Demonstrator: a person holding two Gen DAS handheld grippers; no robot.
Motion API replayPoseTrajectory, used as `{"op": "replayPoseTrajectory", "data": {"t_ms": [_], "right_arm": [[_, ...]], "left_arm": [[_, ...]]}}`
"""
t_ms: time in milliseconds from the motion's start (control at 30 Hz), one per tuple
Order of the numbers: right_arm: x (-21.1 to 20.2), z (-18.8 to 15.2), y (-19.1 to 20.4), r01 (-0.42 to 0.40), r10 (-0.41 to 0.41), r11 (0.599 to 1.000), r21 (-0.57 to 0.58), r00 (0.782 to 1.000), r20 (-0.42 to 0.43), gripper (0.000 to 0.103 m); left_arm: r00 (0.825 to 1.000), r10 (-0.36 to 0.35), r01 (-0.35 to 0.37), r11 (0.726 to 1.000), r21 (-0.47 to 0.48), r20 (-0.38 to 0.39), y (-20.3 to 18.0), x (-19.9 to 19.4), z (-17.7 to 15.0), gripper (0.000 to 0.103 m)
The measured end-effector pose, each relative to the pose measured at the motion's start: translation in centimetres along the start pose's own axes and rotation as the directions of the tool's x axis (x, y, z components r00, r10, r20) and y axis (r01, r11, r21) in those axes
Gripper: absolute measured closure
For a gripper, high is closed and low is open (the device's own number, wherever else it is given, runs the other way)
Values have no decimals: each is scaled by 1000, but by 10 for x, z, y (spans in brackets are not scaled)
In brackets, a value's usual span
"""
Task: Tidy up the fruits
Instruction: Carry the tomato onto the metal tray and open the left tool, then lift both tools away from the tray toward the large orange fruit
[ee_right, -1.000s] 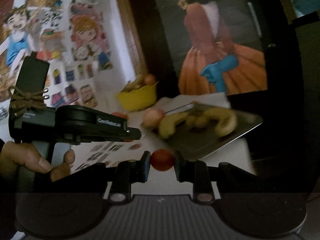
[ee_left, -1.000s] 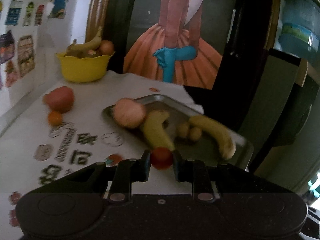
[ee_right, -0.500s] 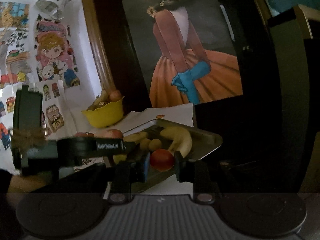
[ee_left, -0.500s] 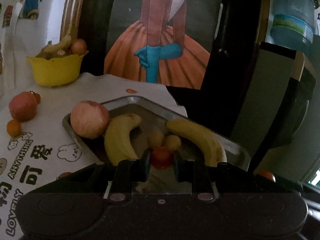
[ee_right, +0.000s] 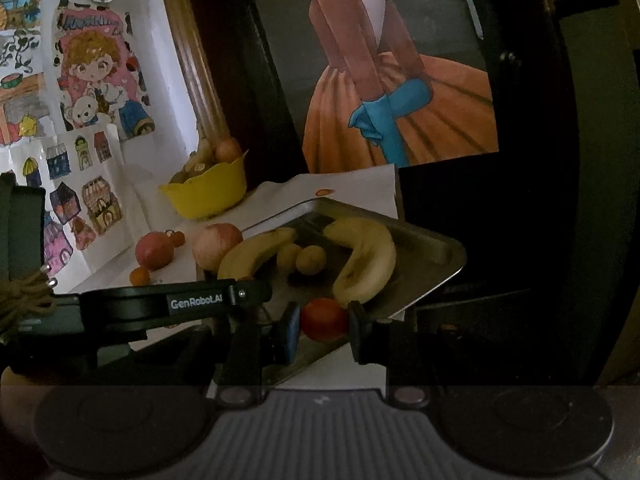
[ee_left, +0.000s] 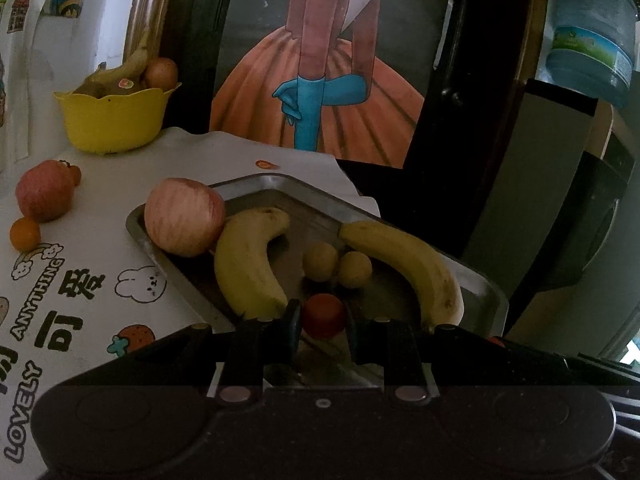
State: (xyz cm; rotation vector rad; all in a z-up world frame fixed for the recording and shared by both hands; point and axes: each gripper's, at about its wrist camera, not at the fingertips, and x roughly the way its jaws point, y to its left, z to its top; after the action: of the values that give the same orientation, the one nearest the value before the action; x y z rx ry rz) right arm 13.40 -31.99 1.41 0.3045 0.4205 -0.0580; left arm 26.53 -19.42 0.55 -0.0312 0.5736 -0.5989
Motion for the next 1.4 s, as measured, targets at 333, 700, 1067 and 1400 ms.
{"op": "replayPoseTrajectory", "data": {"t_ms": [333, 700, 1067, 1400], "right_arm": [[1, 1, 2, 11, -11, 1000, -16, 1000, -7, 74], [-12, -2, 0, 55, -55, 998, -9, 997, 45, 38], [-51, -1, 18, 159, -146, 985, -62, 973, 181, 0], [-86, 2, 44, 145, -117, 984, -99, 963, 244, 0]], "left_arm": [[1000, -5, 5, 1000, -12, -1, 0, -2, -1, 78], [997, -34, 38, 998, -57, 68, 4, -13, -1, 49], [968, 29, 19, 982, -187, 250, 27, -46, 1, 1], [957, 120, -57, 970, -236, 264, 57, -108, -12, 1]]}}
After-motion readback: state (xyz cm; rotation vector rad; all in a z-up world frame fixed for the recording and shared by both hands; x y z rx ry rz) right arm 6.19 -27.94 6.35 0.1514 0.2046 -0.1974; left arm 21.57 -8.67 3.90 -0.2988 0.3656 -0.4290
